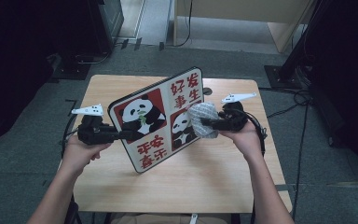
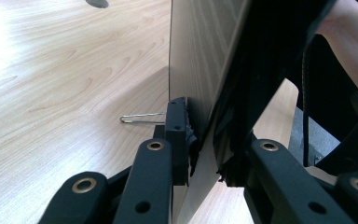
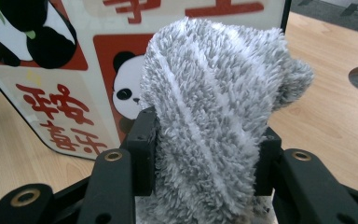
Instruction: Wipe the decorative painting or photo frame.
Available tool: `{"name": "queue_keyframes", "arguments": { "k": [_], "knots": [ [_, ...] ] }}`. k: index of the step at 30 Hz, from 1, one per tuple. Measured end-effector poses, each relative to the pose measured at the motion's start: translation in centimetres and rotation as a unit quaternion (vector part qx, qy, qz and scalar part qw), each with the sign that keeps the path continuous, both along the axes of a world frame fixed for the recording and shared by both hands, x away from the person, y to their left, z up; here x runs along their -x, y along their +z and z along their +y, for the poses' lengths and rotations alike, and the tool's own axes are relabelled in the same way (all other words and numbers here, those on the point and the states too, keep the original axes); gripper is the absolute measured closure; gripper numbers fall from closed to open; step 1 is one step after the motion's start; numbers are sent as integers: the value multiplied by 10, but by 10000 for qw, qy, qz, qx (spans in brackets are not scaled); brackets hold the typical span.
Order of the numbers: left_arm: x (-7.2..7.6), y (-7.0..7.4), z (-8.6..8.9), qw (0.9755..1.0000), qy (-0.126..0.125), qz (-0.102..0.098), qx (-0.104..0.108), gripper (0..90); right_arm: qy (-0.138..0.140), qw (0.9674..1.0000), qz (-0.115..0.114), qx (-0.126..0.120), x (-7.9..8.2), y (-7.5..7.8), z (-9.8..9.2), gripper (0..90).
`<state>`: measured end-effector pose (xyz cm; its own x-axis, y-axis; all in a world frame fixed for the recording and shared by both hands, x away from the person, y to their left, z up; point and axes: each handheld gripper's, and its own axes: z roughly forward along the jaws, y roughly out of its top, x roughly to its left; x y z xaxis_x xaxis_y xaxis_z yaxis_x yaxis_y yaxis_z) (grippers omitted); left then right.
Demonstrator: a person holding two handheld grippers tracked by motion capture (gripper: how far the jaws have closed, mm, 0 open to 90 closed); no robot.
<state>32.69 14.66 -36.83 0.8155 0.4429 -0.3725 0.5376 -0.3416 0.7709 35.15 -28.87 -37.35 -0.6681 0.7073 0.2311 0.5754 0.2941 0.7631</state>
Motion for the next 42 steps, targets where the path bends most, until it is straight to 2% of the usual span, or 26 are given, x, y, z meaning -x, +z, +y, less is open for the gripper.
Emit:
{"name": "queue_keyframes", "arguments": {
  "k": [5,9,13,19,31,42],
  "knots": [
    [0,0,0,10000,0,-3,-8,768,9,10000,39,23,1,-6,0,557],
    [1,1,-1,10000,-1,-15,-13,768,68,10000,-23,35,1,-13,-3,557],
    [1,1,0,10000,-10,-8,-11,767,38,9999,115,35,1,-23,-4,557],
    [1,1,0,10000,-21,-7,-6,767,5,9997,231,13,2,-30,-5,558],
    [1,1,-1,10000,-17,-29,-9,766,-23,9985,543,83,4,-46,-7,561],
    [1,1,0,10000,-19,-35,-1,766,-19,9971,734,210,6,-61,-6,561]
  ]
}}
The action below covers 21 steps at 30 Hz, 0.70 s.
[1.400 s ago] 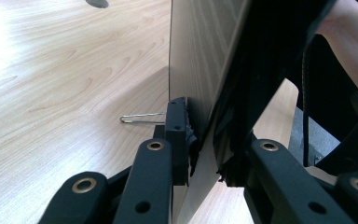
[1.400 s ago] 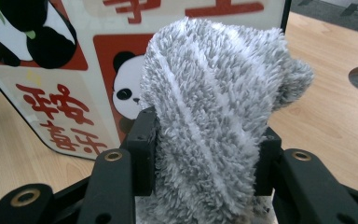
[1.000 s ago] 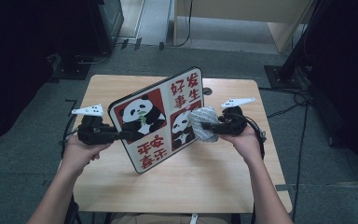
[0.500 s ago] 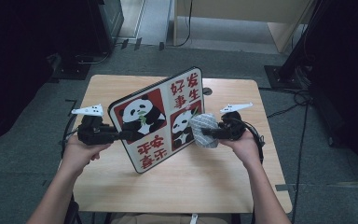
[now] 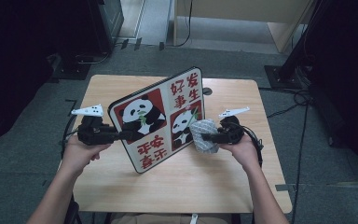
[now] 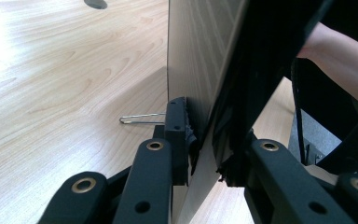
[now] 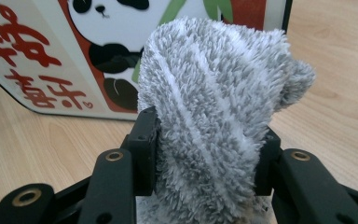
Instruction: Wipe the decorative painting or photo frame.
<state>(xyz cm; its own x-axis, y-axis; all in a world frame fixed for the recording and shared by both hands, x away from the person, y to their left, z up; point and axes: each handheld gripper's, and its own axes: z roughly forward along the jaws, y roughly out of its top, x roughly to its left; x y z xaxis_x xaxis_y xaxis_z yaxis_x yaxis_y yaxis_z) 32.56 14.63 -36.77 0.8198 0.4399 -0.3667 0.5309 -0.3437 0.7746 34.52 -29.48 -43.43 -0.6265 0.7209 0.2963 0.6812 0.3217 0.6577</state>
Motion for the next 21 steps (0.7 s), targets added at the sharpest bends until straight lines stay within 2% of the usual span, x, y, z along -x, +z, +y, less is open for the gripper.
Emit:
{"name": "queue_keyframes", "arguments": {
  "k": [13,16,21],
  "knots": [
    [0,0,0,10000,0,-11,14,764,94,9994,189,273,2,-19,2,561],
    [0,0,0,10000,-6,-15,19,764,169,9990,164,379,2,-25,3,558],
    [0,0,0,10000,-11,-19,13,763,205,9991,179,334,2,-28,2,563]
  ]
}}
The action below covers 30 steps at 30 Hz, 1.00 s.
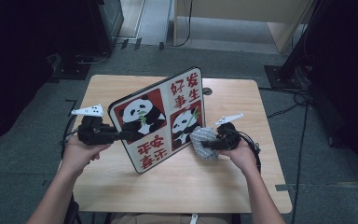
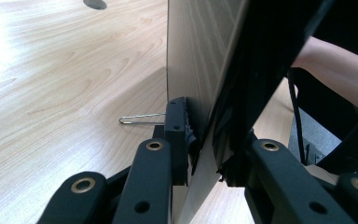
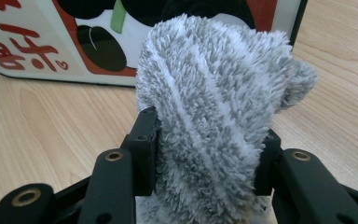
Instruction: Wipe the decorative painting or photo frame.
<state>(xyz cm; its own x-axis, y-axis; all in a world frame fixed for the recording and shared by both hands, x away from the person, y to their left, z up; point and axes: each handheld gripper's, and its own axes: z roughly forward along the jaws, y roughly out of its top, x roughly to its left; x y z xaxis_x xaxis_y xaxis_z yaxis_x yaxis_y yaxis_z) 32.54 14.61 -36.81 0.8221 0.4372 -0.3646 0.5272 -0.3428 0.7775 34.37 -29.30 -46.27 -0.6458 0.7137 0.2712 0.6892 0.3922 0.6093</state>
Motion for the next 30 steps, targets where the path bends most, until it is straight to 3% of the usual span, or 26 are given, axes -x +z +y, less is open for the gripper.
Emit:
{"name": "queue_keyframes", "arguments": {
  "k": [8,16,25,29,30],
  "knots": [
    [0,0,0,10000,15,1,-5,764,3,9999,-107,-85,1,10,-2,571],
    [-1,0,0,10000,14,11,-1,764,19,9995,-289,-152,6,30,0,570],
    [-1,0,0,10000,32,30,10,764,8,9974,-619,-369,7,74,4,570],
    [0,0,0,10000,45,20,17,765,88,9961,-784,-393,7,97,8,569],
    [0,0,0,10000,48,19,13,766,108,9952,-854,-465,7,109,10,569]
  ]
}}
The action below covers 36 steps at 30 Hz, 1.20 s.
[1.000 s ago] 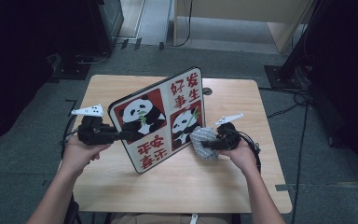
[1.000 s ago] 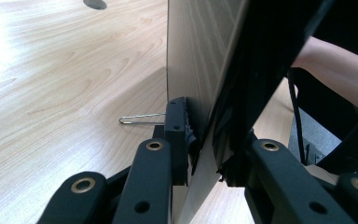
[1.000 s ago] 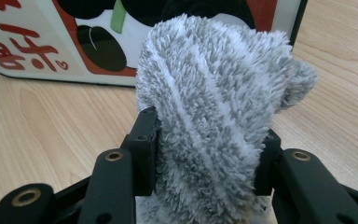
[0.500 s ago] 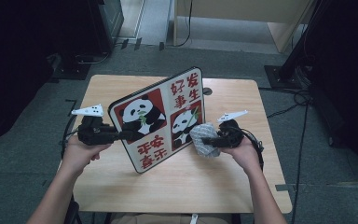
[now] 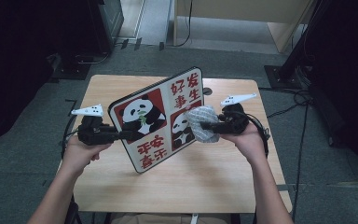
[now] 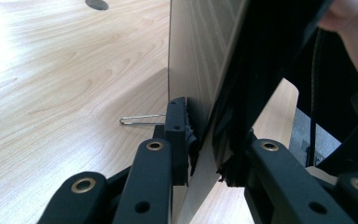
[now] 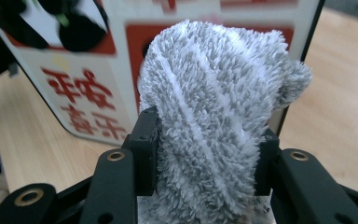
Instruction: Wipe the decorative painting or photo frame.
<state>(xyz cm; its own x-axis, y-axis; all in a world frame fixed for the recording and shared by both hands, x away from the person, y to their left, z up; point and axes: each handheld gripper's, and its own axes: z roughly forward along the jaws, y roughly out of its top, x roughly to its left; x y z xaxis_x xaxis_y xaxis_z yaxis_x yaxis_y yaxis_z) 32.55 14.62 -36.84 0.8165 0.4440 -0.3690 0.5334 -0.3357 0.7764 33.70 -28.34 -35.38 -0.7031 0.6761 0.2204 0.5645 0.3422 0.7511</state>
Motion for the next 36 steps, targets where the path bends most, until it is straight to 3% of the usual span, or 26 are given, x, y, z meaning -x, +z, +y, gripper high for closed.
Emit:
{"name": "queue_keyframes", "arguments": {
  "k": [4,13,14,18,24,36],
  "knots": [
    [0,0,0,10000,18,28,20,766,90,9999,-74,-113,-5,16,2,568],
    [-1,-1,0,9999,82,82,68,766,365,9985,-411,-77,-22,80,21,566],
    [-1,0,0,9999,85,78,54,766,365,9985,-411,-77,-22,80,21,566],
    [-1,-1,0,9999,94,88,68,767,460,9961,-732,-193,-25,105,30,566],
    [-2,-1,0,9999,93,107,70,768,469,9950,-842,-250,-31,112,38,565],
    [-2,-1,1,9998,59,144,91,766,525,9959,-707,-213,-35,95,41,566]
  ]
}}
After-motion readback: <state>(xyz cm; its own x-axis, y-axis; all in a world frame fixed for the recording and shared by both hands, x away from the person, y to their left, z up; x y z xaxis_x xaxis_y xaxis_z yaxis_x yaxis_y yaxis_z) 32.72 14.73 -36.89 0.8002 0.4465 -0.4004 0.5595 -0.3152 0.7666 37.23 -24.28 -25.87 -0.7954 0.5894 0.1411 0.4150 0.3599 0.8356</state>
